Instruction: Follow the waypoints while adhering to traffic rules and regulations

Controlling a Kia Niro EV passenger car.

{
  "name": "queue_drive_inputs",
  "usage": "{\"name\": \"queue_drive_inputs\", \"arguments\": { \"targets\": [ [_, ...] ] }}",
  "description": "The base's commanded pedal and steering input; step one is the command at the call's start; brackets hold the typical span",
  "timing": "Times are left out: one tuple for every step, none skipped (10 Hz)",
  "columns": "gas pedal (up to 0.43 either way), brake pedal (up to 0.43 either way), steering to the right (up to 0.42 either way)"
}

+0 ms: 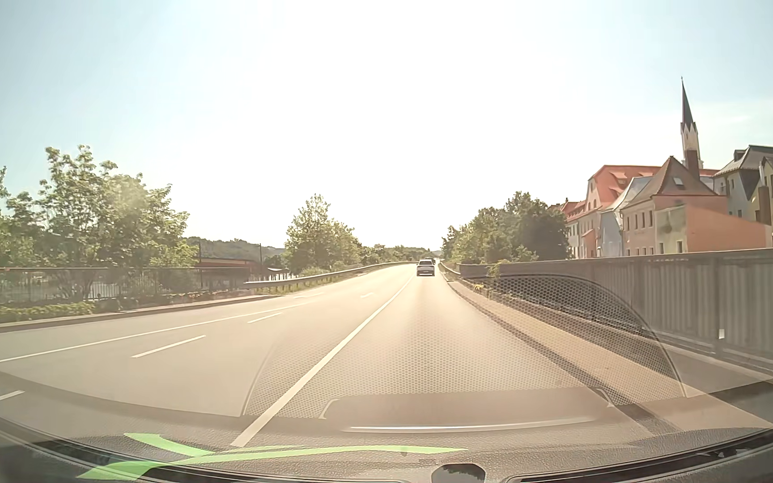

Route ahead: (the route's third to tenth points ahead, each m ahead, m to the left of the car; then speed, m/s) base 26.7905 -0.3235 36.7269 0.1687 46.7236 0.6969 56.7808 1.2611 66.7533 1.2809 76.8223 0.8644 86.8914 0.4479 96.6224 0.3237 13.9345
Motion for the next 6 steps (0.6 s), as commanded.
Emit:
{"name": "queue_drive_inputs", "arguments": {
  "targets": [
    [0.22,0.0,0.002],
    [0.22,0.0,0.001],
    [0.22,0.0,0.001],
    [0.22,0.0,0.001],
    [0.197,0.0,0.001],
    [0.197,0.0,0.001]
  ]
}}
